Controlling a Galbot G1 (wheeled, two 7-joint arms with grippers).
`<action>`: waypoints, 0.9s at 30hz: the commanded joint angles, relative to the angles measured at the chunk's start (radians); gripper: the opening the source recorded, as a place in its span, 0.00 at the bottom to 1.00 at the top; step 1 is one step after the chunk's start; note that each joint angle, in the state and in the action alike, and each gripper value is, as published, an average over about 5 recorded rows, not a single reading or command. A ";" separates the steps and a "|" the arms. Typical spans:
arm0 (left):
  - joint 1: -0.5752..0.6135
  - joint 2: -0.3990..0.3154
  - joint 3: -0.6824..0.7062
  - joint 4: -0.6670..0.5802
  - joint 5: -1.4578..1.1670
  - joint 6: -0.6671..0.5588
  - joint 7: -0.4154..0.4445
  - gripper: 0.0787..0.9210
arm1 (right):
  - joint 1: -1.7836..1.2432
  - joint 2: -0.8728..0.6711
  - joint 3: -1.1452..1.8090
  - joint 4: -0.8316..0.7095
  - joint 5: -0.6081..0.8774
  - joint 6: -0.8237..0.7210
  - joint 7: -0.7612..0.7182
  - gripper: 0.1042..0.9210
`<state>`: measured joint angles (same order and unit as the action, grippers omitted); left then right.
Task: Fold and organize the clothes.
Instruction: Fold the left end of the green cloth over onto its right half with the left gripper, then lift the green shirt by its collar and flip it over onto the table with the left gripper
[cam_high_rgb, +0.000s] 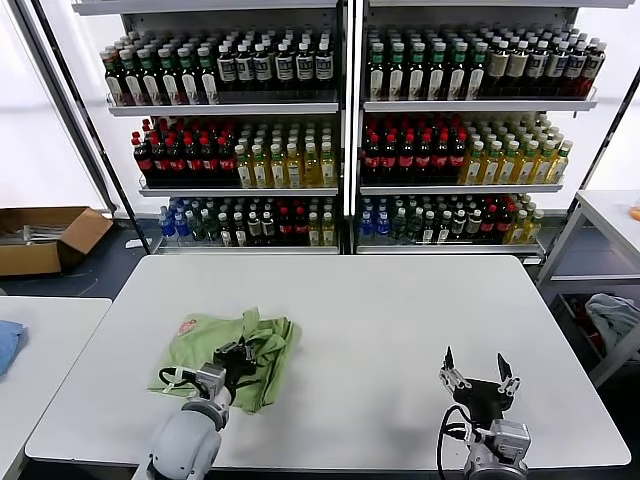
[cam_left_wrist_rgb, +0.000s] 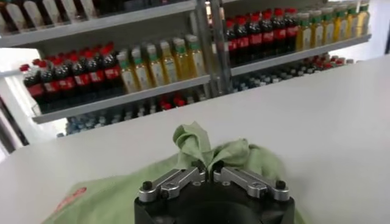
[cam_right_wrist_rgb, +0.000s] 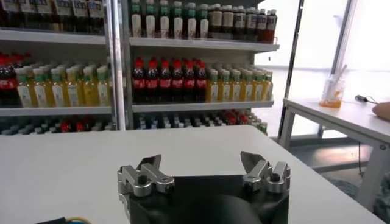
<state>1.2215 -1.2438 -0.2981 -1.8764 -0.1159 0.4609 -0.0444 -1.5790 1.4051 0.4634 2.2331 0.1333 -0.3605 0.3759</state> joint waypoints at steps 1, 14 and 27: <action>0.016 -0.046 0.063 0.019 0.125 -0.066 0.021 0.05 | -0.007 0.003 -0.017 -0.014 -0.016 0.004 0.001 0.88; 0.140 -0.101 0.125 0.003 0.091 -0.306 0.027 0.46 | 0.001 0.001 -0.029 -0.014 -0.024 0.002 0.000 0.88; 0.222 -0.065 0.124 -0.185 -0.168 -0.331 0.161 0.77 | 0.000 -0.007 -0.016 -0.012 -0.014 0.008 0.001 0.88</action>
<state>1.3897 -1.3160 -0.1758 -1.9303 -0.1180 0.1642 0.0496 -1.5779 1.3982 0.4460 2.2211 0.1197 -0.3536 0.3768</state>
